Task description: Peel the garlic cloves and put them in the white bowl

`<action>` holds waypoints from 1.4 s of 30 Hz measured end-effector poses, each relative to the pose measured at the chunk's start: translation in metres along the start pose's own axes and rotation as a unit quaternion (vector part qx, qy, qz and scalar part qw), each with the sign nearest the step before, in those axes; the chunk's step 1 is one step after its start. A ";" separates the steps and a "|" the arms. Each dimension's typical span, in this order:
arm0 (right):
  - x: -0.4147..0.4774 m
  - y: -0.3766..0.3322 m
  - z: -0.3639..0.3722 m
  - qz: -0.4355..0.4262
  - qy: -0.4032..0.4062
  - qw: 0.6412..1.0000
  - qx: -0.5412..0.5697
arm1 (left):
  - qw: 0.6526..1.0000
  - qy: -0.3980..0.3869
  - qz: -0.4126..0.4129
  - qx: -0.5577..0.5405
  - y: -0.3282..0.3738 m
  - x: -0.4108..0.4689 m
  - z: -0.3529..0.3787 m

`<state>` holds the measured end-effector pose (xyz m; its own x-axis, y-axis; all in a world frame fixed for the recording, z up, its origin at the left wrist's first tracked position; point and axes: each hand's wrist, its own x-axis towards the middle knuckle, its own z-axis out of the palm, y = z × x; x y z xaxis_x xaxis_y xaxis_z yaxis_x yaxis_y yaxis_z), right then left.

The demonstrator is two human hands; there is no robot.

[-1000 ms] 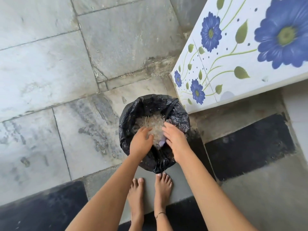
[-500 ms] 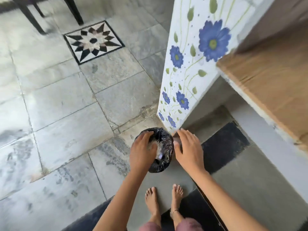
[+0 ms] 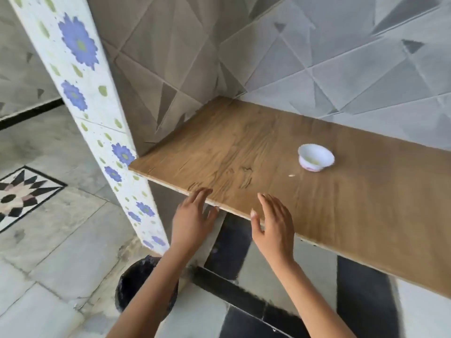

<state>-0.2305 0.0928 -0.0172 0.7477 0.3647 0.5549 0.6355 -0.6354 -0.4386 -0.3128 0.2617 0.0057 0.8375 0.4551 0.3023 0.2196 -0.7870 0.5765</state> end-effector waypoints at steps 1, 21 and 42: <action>-0.002 0.021 -0.022 0.017 0.020 0.999 -0.017 | 1.000 -0.013 0.024 -0.005 0.025 0.006 0.012; 0.042 0.232 -0.082 0.211 -0.112 0.949 -0.203 | 0.972 -0.204 0.116 0.028 0.149 0.158 0.192; 0.037 0.246 -0.062 0.275 -0.130 0.929 -0.210 | 0.943 -0.287 0.143 0.091 0.221 0.244 0.239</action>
<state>-0.0581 -0.0919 -0.0607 0.9931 0.0224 0.1154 0.0520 -0.9641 -0.2603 0.0600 0.0994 0.0257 0.9968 -0.0455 -0.0652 -0.0175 -0.9256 0.3781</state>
